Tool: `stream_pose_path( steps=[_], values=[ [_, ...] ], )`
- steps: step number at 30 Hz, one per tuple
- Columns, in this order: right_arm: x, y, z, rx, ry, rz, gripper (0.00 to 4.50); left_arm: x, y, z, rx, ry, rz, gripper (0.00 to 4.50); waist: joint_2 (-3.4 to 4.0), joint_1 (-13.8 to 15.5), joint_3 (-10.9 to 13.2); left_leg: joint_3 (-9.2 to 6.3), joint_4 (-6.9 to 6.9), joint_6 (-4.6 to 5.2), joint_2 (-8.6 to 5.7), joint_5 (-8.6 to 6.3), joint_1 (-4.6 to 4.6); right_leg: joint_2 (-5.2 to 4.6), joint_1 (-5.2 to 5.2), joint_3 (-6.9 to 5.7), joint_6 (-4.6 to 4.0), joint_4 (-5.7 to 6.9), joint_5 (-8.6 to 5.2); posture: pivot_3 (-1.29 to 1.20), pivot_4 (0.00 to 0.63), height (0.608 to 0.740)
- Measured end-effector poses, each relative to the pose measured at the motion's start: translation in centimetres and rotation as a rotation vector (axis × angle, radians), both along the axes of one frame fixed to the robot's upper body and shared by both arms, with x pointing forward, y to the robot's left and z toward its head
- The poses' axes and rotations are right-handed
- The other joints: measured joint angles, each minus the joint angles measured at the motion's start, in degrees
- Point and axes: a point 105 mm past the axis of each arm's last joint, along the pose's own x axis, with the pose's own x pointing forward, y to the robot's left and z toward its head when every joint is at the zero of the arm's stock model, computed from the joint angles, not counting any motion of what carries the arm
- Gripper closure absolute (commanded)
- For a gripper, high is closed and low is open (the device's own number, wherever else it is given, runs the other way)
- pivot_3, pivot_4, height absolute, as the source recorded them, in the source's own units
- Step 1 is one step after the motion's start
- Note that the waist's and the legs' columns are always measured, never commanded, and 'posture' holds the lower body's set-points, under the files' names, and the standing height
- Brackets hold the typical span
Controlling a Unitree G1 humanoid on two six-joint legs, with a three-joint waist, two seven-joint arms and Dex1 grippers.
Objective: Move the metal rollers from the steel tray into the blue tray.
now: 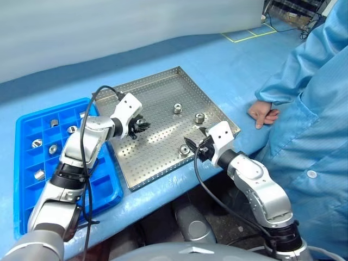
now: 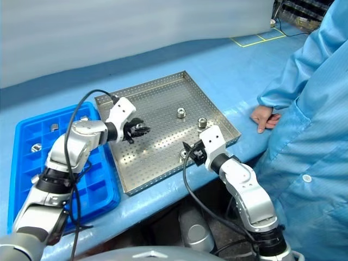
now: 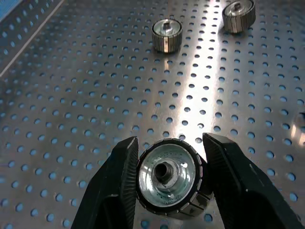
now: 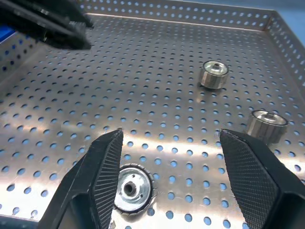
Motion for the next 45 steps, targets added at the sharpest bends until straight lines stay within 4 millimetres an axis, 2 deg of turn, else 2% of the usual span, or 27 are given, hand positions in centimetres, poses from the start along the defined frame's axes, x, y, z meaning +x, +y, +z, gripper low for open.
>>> stream_pose_path(
  steps=[5, 8, 11, 15, 18, 23, 28, 32, 33, 35, 40, 45],
  values=[
    [0.1, 0.8, 1.0, 0.02, -0.009, 0.065, 1.09, -2.0, 0.7, 0.8, -0.038, -0.046, 0.043, 2.61, -0.01, 0.5, 0.0, -0.01, 0.08, 0.0, 0.01, 0.0, 0.0, 0.0, 0.0, -0.01, 0.01, 0.05, 0.0, -0.33, 0.15, 0.74],
    [0.3, 1.0, 1.0, 0.016, -0.009, 0.074, 1.09, -3.4, 2.9, 1.5, -0.012, -0.091, 0.135, 2.61, 0.0, 1.2, 0.0, 0.0, 0.06, 0.0, 0.02, 0.0, 0.03, 0.02, -0.01, -0.02, -0.01, 0.05, -0.01, -0.29, 0.15, 0.74],
    [1.3, 0.7, 0.9, -0.009, -0.012, 0.045, 1.09, -5.2, 5.0, 0.3, 0.025, -0.062, 0.227, 2.61, -0.01, 2.3, 0.0, -0.01, 0.07, 0.0, 0.01, 0.0, 0.0, -0.01, -0.02, -0.04, -0.03, 0.05, -0.02, -0.24, 0.15, 0.74],
    [1.9, 1.3, 1.7, -0.006, -0.033, 0.071, 1.09, -6.6, 7.2, -0.1, 0.013, -0.062, 0.367, 2.61, -0.04, 5.3, 0.0, -0.07, 0.08, 0.0, 0.02, 0.0, -0.01, 0.0, -0.02, -0.14, -0.07, 0.04, -0.04, -0.18, 0.15, 0.74],
    [1.7, 1.7, 1.5, -0.01, -0.02, 0.109, 1.09, -7.6, 8.9, -0.3, 0.008, -0.067, 0.478, 2.61, -0.04, 7.7, 0.0, -0.09, 0.06, -0.01, 0.02, 0.0, -0.03, -0.01, -0.03, -0.17, -0.22, 0.02, 0.02, -0.16, 0.15, 0.74],
    [1.4, 2.1, 1.2, -0.017, -0.003, 0.151, 1.09, -9.7, 9.8, -2.6, 0.025, 0.021, 0.55, 2.61, -0.06, 10.9, 0.0, -0.09, 0.04, -0.01, -0.03, -0.01, -0.06, -0.12, -0.06, -0.28, -0.68, -0.02, -0.08, -0.13, 0.15, 0.74],
    [1.6, 2.3, 1.3, -0.024, -0.004, 0.163, 1.09, -10.4, 9.8, -2.8, 0.023, 0.024, 0.574, 2.61, -0.09, 13.2, 0.0, -0.06, 0.13, -0.01, -0.03, -0.01, -0.01, -0.2, -0.02, -0.37, -0.8, -0.01, -0.14, -0.13, 0.15, 0.74],
    [1.6, 2.3, 1.1, -0.028, 0.007, 0.162, 1.09, -10.5, 9.7, -2.9, 0.002, 0.017, 0.589, 2.61, -0.07, 13.9, 0.0, -0.01, 0.11, -0.01, -0.02, -0.01, 0.01, -0.2, -0.02, -0.37, -0.83, 0.0, -0.14, -0.13, 0.15, 0.74],
    [1.6, 2.2, 1.0, -0.029, 0.011, 0.161, 1.09, -10.4, 9.6, -3.0, -0.002, 0.016, 0.592, 2.07, -0.06, 14.0, 0.0, -0.01, 0.1, -0.01, -0.02, 0.0, 0.01, -0.19, -0.02, -0.37, -0.84, 0.01, -0.15, -0.13, 0.15, 0.74],
    [1.6, 2.2, 1.0, -0.03, 0.013, 0.159, 1.09, -10.4, 9.7, -3.0, -0.001, 0.017, 0.597, 1.62, -0.06, 14.1, 0.0, -0.01, 0.11, -0.01, -0.02, 0.0, 0.02, -0.19, -0.03, -0.38, -0.85, 0.04, -0.15, -0.14, 0.15, 0.74],
    [1.7, 2.1, 0.9, -0.038, 0.014, 0.151, 1.09, -10.6, 10.3, -3.4, 0.017, 0.028, 0.623, 0.03, -0.07, 14.2, 0.0, -0.01, 0.13, -0.01, -0.04, 0.0, -0.01, -0.21, -0.03, -0.38, -0.85, 0.03, -0.15, -0.15, 0.15, 0.74],
    [1.8, 1.9, 0.9, -0.043, 0.011, 0.134, 1.09, -10.9, 10.8, -3.4, 0.014, 0.035, 0.638, 0.03, -0.07, 14.1, 0.0, -0.01, 0.11, -0.01, 0.01, 0.0, 0.0, -0.17, -0.05, -0.39, -0.87, 0.04, -0.16, -0.14, 0.15, 0.74]
  ],
)
